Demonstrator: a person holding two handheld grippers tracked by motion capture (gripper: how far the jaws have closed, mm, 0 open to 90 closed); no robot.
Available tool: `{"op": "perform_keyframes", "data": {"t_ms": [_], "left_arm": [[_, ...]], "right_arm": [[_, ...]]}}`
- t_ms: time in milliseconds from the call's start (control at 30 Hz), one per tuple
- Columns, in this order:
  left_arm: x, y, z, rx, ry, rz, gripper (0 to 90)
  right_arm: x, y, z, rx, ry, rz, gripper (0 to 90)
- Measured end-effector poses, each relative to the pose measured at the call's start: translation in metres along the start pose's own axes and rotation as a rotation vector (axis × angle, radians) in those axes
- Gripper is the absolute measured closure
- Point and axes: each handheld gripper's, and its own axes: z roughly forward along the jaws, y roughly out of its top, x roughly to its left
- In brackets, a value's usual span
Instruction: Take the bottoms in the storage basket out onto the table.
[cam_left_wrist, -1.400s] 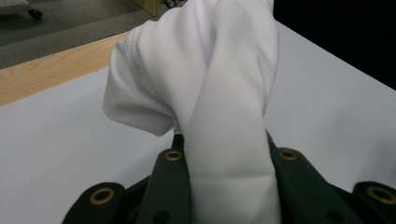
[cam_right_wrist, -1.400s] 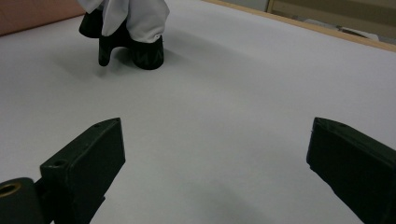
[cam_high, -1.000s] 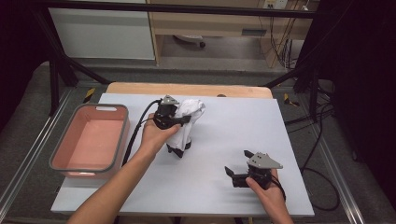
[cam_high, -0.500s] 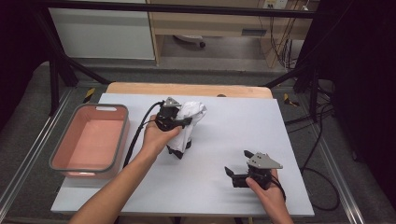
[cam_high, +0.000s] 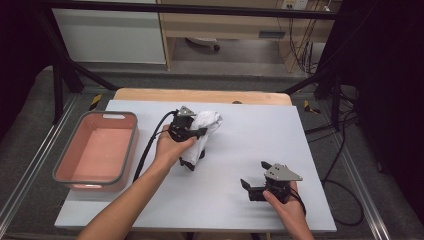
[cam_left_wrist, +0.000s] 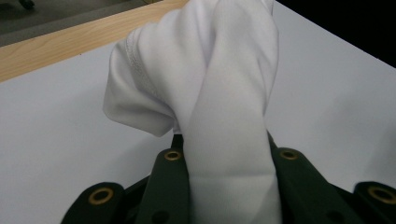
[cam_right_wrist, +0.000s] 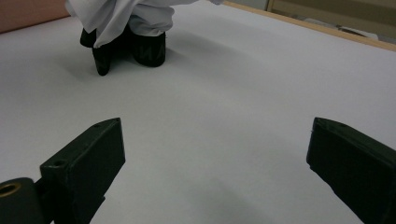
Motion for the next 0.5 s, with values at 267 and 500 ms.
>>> {"op": "perform_keyframes", "data": {"t_ms": [267, 500], "left_arm": [[0.0002, -0.0003, 0.0028, 0.0, 0.003, -0.008, 75.1], [0.0022, -0.0006, 0.0068, 0.001, 0.009, -0.022, 75.0]], "right_arm": [[0.0001, 0.0001, 0.0, -0.001, 0.0, -0.002, 4.6], [0.0002, 0.0001, -0.0002, -0.002, 0.0, -0.003, 4.6]]}}
